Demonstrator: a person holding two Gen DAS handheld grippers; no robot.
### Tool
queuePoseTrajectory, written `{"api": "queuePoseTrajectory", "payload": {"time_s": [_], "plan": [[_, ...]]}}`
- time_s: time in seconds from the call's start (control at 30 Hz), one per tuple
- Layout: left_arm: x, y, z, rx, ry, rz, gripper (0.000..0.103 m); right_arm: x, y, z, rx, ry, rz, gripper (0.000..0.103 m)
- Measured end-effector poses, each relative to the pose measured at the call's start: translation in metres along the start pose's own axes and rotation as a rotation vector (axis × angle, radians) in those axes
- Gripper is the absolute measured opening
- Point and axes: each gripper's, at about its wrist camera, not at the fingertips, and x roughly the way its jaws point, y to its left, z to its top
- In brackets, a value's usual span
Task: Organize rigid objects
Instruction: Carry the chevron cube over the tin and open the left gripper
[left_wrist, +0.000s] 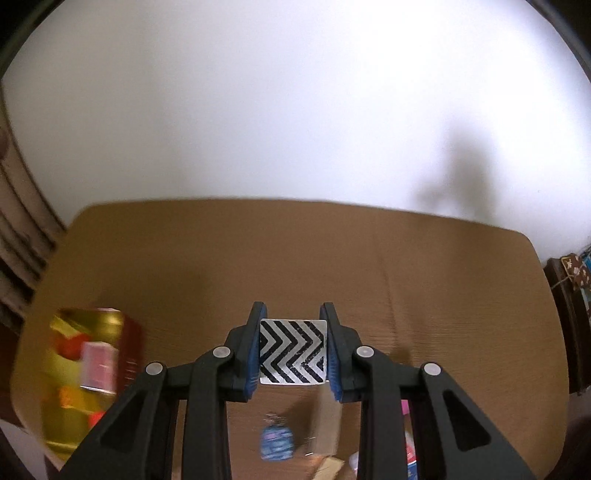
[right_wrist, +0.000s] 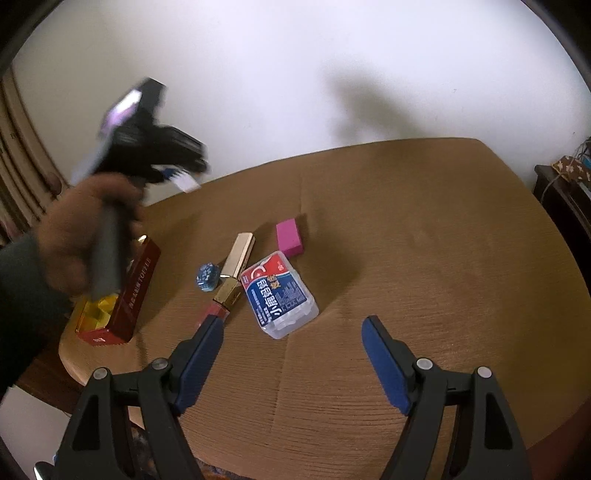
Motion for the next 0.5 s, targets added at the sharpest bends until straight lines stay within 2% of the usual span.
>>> {"api": "queuePoseTrajectory", "payload": {"time_s": [0.23,0.5], "plan": [[-0.06,0.038,-0.003,0.005,-0.082,0.082,0.026,-0.001,0.009,-0.003,-0.036,0.001,-0.009,0.08],[-0.111,0.095,-0.006,-0.052,-0.132,0.158,0.026,-0.001,0.018,-0.007,-0.076,0.014,-0.032,0.08]]}}
